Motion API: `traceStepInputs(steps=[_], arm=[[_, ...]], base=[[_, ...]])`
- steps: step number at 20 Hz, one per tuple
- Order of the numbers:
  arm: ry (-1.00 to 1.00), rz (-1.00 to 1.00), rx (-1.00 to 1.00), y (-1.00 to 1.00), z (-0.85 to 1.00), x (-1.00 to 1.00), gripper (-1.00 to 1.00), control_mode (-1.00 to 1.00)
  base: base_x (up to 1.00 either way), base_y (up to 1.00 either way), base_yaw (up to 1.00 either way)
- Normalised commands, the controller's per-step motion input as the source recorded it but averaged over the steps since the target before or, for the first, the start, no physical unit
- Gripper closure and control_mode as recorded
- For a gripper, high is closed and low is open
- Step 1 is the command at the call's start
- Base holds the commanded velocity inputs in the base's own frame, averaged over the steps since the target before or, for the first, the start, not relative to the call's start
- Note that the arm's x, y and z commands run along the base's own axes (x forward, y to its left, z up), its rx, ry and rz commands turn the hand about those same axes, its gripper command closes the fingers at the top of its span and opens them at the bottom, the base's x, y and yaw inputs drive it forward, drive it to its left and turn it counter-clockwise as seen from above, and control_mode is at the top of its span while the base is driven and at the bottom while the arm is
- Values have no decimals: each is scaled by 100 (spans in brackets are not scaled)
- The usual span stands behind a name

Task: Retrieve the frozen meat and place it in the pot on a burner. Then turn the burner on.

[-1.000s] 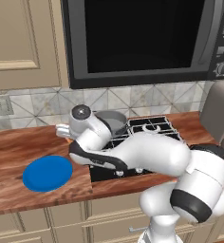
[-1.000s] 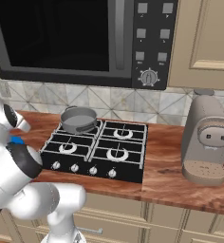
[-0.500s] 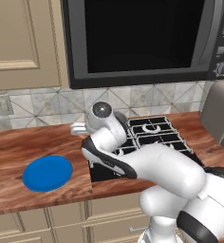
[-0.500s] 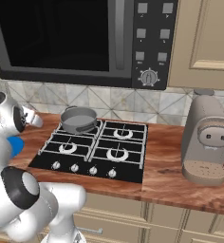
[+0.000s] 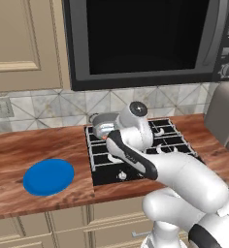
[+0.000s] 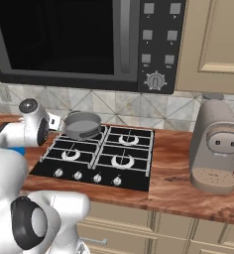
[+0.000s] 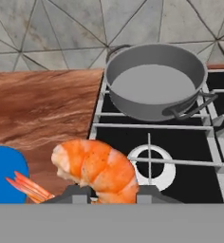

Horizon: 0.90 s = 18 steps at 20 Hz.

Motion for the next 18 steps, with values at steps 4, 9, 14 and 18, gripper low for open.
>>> traceStepInputs(steps=[4,9,14,18], arm=[[0,1,0,-62,4,35,100,-100],[0,0,-4,-42,10,21,100,-100],[-4,-1,-10,-10,2,16,100,-100],[-1,-2,-11,0,0,26,100,-100]], base=[[0,0,0],[0,0,0],[0,0,0],[0,0,0]])
